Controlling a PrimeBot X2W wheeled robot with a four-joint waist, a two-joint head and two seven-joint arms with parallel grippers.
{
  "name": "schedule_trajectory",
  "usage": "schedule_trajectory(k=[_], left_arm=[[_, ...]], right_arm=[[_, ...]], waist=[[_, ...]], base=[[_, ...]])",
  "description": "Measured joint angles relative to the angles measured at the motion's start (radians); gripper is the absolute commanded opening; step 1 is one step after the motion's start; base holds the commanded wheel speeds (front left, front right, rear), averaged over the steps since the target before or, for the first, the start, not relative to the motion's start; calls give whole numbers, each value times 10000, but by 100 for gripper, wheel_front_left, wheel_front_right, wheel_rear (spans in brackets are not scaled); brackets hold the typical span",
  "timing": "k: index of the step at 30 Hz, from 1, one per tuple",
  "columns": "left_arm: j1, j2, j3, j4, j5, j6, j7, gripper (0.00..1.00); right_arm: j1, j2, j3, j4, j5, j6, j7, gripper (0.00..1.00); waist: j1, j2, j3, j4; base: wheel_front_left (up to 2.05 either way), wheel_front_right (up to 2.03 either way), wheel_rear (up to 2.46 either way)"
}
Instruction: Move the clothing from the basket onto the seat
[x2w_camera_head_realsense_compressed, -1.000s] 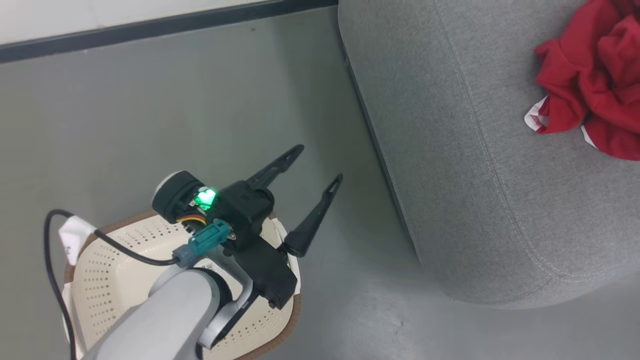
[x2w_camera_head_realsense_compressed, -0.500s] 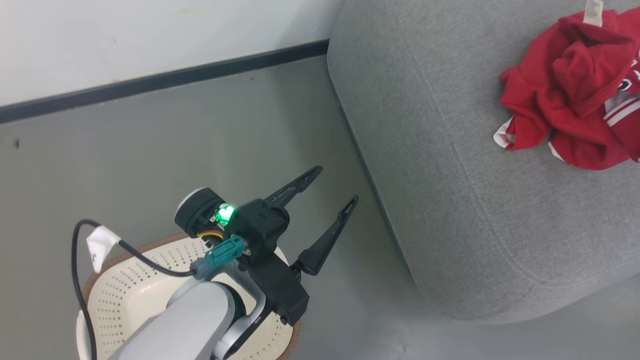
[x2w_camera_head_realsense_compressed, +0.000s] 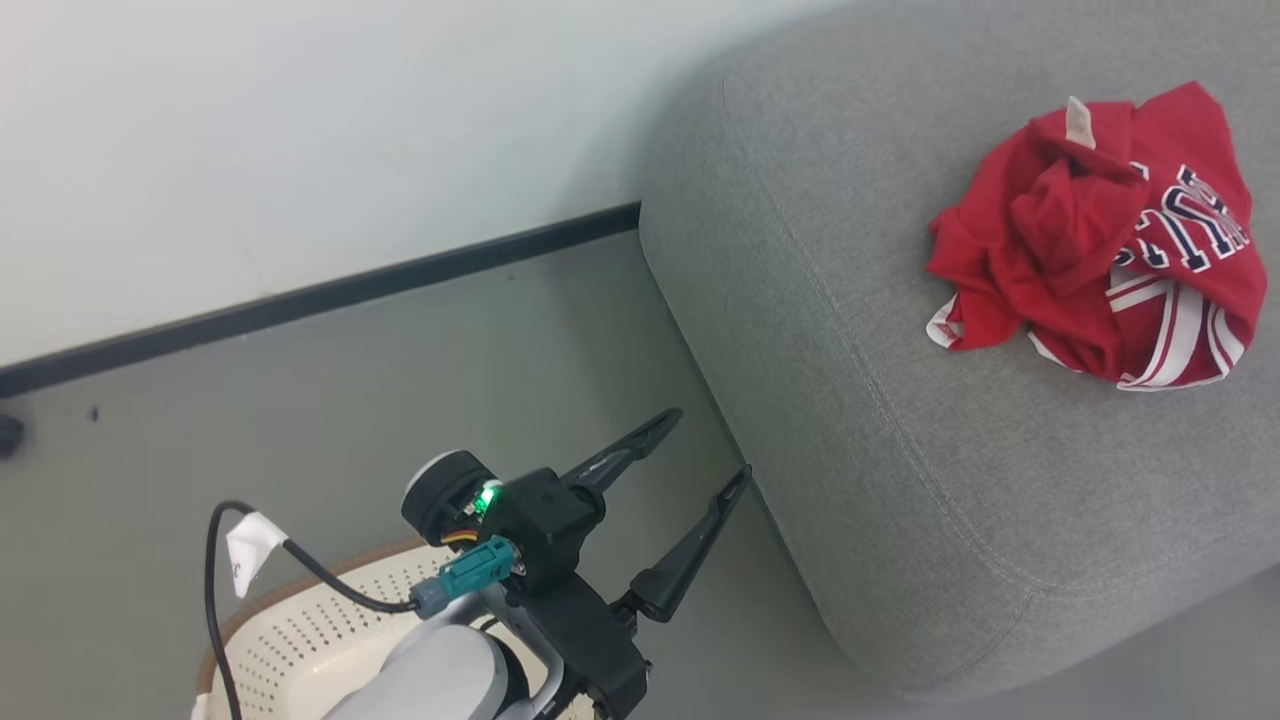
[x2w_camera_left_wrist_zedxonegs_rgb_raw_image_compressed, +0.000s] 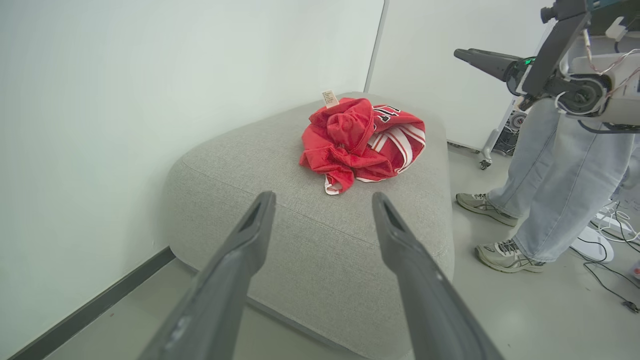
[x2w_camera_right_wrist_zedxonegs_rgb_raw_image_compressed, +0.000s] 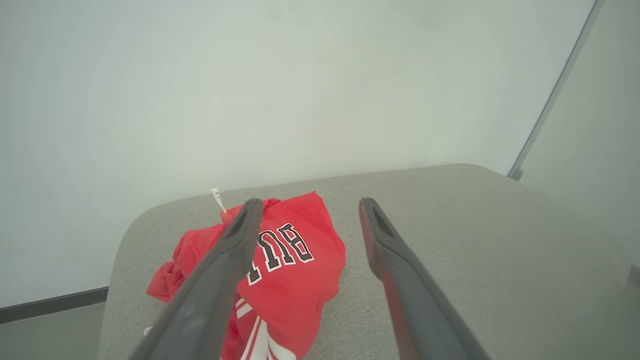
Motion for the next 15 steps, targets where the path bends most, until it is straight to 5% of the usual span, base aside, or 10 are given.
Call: schedule_trajectory(k=[15], left_arm=[[731,-328,280,600,-422,88,-811,100]], right_arm=[[2012,731,-903,-3570,182,-2,0,100]], waist=[[1,-1,-1517,925]], base=[[0,0,0]])
